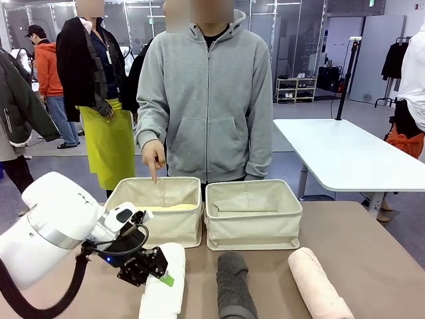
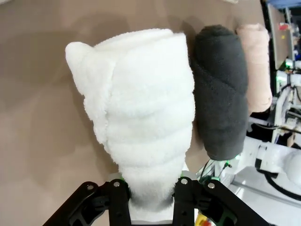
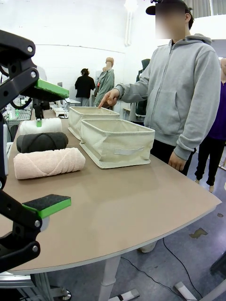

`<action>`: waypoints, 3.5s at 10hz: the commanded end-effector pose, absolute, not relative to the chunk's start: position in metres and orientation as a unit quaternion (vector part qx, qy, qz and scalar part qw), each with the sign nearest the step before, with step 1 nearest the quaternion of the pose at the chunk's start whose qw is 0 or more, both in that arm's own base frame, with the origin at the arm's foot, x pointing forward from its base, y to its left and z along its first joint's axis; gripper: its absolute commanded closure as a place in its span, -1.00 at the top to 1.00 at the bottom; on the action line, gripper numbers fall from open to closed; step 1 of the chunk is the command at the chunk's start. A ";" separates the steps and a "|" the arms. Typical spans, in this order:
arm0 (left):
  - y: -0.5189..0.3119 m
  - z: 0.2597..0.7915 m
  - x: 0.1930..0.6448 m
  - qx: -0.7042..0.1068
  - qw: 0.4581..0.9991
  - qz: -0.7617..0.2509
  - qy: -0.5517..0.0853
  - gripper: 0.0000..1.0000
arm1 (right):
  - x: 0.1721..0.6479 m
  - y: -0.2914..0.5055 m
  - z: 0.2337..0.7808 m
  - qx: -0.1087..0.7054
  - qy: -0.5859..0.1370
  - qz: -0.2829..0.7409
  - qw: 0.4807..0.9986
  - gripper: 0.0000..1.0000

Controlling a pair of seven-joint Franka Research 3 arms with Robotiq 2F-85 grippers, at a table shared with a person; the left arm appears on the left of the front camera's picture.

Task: Divide the towels into two baskets.
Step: Pick up one hotel-folded towel from the bottom of the table and place it in the Fabric basket indicated by the person.

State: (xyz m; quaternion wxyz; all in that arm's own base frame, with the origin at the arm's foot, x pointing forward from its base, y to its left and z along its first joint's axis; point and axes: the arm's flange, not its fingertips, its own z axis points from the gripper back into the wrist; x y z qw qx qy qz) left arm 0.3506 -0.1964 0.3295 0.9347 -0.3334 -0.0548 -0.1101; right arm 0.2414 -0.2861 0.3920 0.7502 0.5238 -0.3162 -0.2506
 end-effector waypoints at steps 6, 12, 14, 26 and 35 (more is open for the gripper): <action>-0.135 0.444 0.341 -0.173 0.843 -0.502 -0.079 -0.43 | 0.240 -0.285 0.395 0.527 -0.321 -0.252 0.746 1.00; -0.132 0.452 0.336 -0.165 0.825 -0.531 -0.097 -0.36 | 0.240 -0.285 0.395 0.527 -0.321 -0.252 0.746 1.00; -0.134 0.497 0.321 -0.022 0.768 -0.613 -0.186 -0.36 | 0.240 -0.285 0.395 0.527 -0.321 -0.252 0.746 1.00; -0.199 0.464 0.587 0.112 0.677 -0.719 -0.110 -0.36 | 0.240 -0.285 0.395 0.527 -0.321 -0.252 0.746 1.00; -0.201 0.448 0.595 0.099 0.692 -0.706 -0.114 1.00 | 0.240 -0.285 0.395 0.527 -0.321 -0.252 0.746 1.00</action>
